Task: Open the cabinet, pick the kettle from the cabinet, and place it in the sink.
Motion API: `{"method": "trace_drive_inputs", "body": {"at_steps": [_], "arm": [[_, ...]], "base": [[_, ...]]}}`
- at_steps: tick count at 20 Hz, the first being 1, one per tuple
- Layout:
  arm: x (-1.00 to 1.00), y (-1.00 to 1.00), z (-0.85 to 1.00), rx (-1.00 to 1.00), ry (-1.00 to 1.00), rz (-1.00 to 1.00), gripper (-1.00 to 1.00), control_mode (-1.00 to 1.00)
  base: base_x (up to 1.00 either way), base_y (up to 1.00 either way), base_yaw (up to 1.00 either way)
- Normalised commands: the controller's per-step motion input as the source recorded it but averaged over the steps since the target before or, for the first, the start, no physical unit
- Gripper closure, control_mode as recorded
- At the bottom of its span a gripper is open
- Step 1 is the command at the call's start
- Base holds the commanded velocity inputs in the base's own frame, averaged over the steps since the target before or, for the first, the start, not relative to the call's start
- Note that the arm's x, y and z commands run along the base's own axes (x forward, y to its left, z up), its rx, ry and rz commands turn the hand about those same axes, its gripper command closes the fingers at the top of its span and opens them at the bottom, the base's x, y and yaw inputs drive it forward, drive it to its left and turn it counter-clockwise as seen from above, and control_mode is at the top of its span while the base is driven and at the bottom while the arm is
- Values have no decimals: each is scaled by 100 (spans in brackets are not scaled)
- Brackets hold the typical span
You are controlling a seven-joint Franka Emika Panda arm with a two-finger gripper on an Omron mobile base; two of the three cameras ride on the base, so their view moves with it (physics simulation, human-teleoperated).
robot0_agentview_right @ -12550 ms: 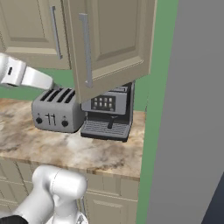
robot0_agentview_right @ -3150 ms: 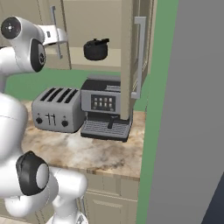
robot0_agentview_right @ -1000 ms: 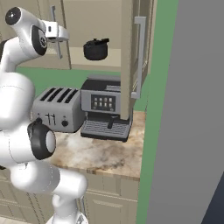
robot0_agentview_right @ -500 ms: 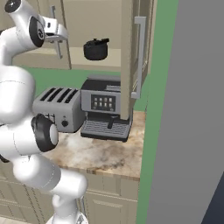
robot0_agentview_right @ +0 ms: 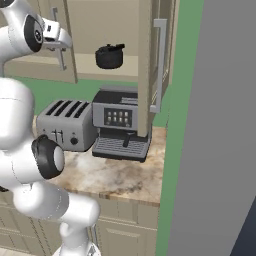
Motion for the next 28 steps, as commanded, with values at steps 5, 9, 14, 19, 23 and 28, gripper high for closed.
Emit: {"method": "trace_drive_inputs", "body": {"at_steps": [5, 9, 14, 19, 23, 28], "arm": [[-51, 33, 0, 2, 0, 0, 100, -100], [-52, 32, 0, 1, 0, 0, 100, -100], [-51, 35, 0, 0, 0, 0, 100, -100], [-53, 37, 0, 0, 0, 0, 100, -100], [-53, 38, 0, 0, -1, 0, 100, -100], [-53, 42, 0, 0, -3, 0, 100, -100]], "base": [[0, 0, 0], [0, 0, 0], [0, 0, 0], [0, 0, 0], [0, 0, 0], [0, 0, 0]]}}
